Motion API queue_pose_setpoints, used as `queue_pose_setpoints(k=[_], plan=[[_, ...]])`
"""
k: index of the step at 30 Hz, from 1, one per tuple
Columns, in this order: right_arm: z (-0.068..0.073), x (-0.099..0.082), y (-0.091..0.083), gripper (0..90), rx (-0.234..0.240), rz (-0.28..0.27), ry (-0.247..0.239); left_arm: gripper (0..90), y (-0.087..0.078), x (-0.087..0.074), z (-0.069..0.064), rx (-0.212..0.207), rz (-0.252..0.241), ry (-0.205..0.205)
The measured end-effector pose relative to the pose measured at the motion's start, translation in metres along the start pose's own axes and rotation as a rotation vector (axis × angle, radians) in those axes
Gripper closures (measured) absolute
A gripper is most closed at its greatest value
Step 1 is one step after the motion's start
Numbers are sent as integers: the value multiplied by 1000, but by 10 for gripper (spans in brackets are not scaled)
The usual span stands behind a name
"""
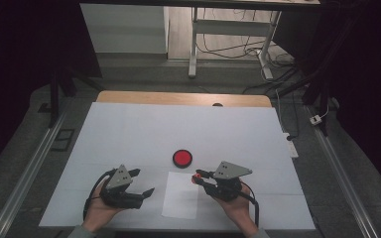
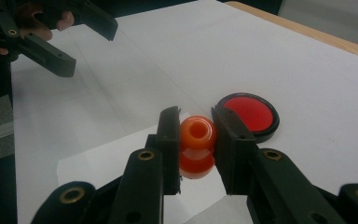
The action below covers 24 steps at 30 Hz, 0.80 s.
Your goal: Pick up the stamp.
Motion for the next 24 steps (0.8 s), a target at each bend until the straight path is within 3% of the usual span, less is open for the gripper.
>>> queue_pose_setpoints(k=[24], plan=[[0,0,-1,717,-4,-1,5,198,16,17,-15,-37,1,41]])
Point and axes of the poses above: each handheld gripper's, and its own axes: y roughly forward along the jaws, x roughly out of its top, z roughly to its left, the point moved 7 cm from there along y, roughly forward along the jaws, and after that the axes turned 1 degree about x, right-handed, at the moved point
